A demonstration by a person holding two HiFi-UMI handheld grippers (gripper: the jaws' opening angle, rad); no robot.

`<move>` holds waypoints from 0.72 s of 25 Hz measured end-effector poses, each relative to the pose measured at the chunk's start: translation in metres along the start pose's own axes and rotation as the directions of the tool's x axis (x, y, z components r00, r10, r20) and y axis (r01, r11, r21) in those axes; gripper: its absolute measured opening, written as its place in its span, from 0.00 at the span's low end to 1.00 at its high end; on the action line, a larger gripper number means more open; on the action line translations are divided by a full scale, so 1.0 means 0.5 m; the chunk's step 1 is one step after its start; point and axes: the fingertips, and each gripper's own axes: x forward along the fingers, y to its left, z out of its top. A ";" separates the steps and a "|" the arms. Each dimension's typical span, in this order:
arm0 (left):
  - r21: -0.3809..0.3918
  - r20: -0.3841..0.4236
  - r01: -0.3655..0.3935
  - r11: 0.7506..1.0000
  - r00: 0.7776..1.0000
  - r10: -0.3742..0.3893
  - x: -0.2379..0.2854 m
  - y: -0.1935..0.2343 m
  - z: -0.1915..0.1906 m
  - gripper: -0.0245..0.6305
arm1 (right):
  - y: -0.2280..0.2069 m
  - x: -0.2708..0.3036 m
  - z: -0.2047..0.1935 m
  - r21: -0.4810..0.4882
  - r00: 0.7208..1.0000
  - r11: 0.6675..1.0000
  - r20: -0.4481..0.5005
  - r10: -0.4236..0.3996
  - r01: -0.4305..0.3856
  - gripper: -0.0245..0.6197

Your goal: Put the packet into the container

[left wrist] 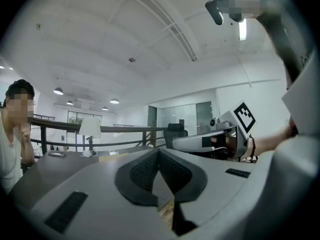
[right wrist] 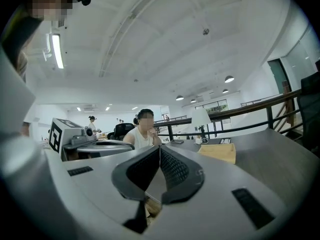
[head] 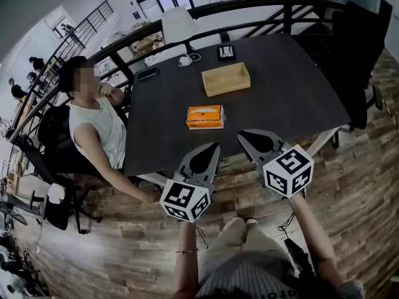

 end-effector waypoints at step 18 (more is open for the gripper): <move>-0.039 -0.027 -0.049 0.998 0.999 0.048 0.158 0.190 -0.031 0.05 | -0.159 0.195 0.001 -0.020 0.989 0.995 -0.116 0.096 -0.099 0.06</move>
